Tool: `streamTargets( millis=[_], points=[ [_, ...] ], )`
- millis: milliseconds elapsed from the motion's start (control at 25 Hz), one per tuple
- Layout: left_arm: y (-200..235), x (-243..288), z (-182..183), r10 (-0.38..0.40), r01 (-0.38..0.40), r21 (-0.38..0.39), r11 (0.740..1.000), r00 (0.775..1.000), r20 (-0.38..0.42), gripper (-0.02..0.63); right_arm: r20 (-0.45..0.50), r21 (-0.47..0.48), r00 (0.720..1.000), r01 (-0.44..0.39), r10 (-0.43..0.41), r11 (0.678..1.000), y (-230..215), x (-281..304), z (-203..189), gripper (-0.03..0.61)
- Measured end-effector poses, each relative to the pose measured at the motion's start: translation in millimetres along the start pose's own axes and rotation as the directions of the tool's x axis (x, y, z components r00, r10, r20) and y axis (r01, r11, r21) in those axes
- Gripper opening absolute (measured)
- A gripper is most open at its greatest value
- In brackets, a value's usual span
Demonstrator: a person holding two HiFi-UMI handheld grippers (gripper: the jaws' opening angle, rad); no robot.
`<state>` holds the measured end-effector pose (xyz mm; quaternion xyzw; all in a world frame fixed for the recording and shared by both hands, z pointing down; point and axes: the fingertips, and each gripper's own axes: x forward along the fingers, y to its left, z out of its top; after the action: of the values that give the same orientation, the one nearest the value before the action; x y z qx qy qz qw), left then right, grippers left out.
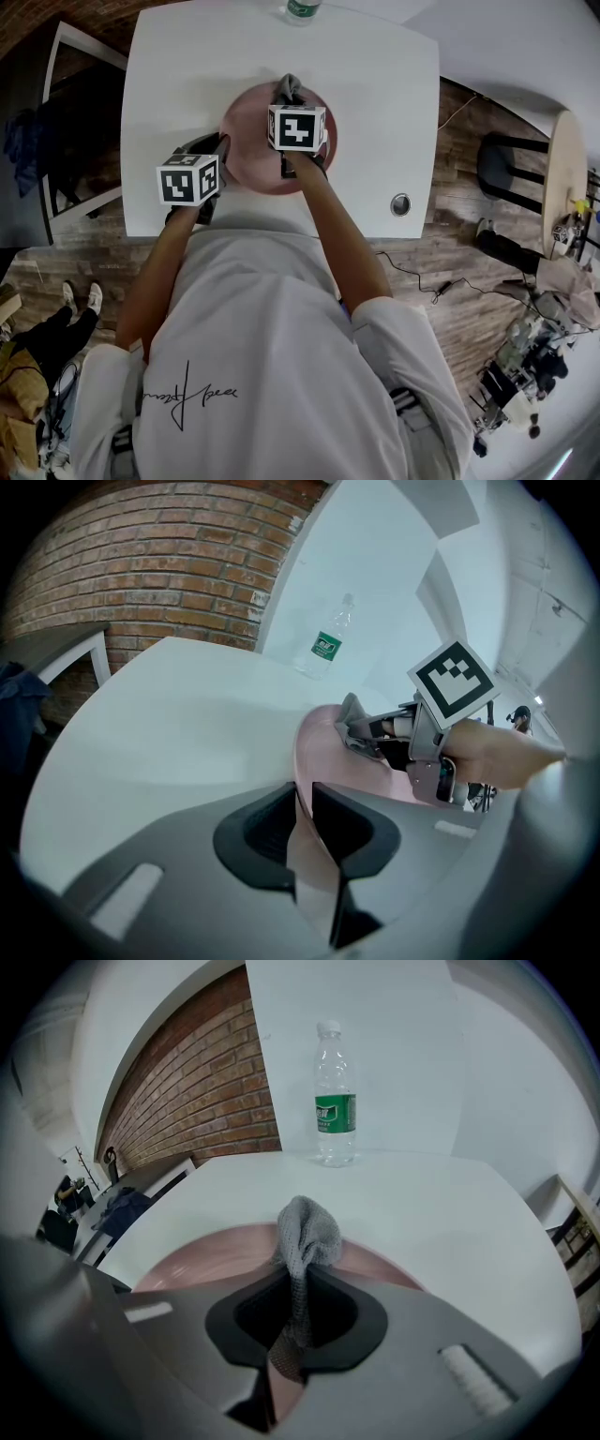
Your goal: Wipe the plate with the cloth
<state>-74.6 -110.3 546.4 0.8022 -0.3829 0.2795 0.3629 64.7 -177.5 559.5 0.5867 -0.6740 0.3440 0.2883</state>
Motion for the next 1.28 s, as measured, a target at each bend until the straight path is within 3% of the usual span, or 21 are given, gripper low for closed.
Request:
streamTargets(
  millis=[1280],
  points=[
    [-2.6,-0.4,2.5,-0.004,0.004,-0.004,1.0,1.0,0.004,0.072,0.034,-0.091,0.998,-0.054,0.058,0.994,35.1,6.9,3.2,0.025]
  ],
)
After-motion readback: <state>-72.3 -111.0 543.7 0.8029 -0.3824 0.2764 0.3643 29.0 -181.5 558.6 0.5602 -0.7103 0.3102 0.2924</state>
